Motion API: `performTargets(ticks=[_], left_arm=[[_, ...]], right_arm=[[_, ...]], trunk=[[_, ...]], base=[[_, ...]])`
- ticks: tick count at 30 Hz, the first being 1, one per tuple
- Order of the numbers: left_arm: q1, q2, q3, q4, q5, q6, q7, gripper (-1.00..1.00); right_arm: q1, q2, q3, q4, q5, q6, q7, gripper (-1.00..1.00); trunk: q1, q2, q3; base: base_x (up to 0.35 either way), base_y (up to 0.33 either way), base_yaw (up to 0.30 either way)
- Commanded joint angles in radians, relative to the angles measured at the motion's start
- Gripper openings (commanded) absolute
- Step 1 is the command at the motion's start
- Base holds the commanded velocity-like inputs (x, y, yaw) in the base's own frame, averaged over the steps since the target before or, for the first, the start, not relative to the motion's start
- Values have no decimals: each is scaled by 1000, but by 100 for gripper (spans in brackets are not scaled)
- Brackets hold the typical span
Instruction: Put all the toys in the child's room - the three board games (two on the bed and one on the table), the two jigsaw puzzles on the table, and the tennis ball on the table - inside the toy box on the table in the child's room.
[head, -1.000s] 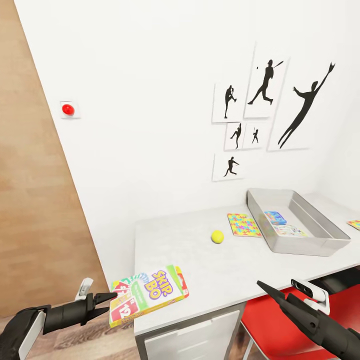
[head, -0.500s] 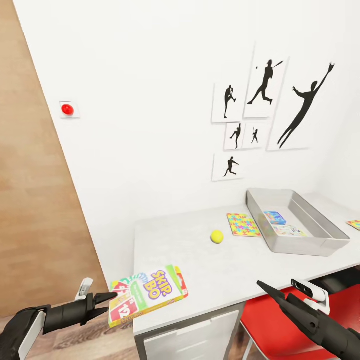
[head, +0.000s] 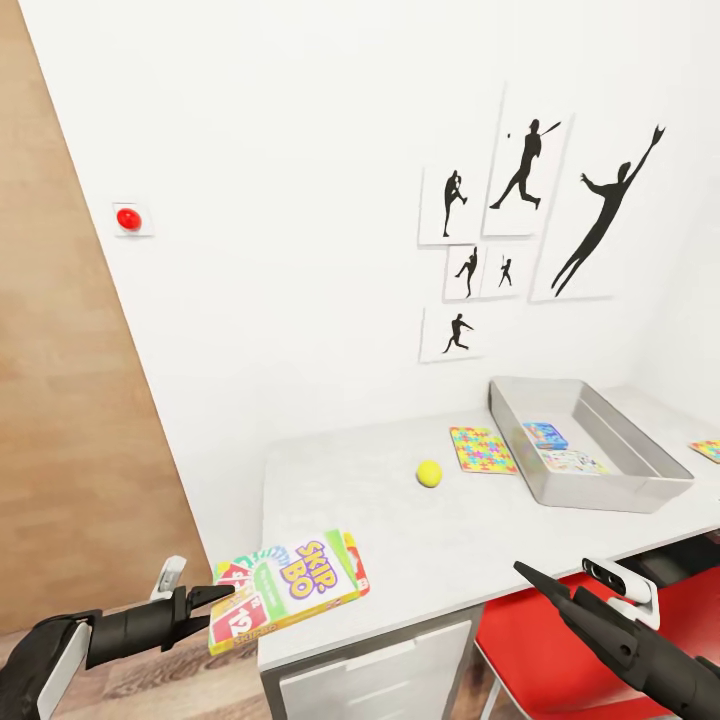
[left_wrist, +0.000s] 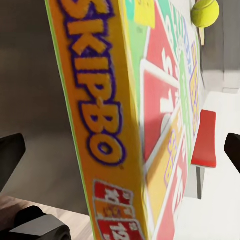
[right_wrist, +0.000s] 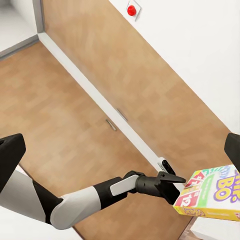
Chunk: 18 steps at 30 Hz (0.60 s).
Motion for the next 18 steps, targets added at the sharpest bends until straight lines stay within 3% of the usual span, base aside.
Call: performTargets(ticks=[1,14,15,18], left_arm=[[-1,0,1,0,1,5,-2,100],[-1,0,1,0,1,5,-2,100],[-1,0,1,0,1,5,-2,-100],[-1,0,1,0,1,5,-2,-100]], right_arm=[[0,0,0,-1,-4,11,0,100],[0,0,0,-1,-4,9,0,100],[0,0,0,-1,-4,9,0,100],[0,0,0,-1,-4,9,0,100]], trunk=[[0,-1,-1],[0,-1,-1],[0,-1,-1],[0,-1,-1]], base=[[0,-6,0],[0,-1,0],[0,0,0],[0,0,0]])
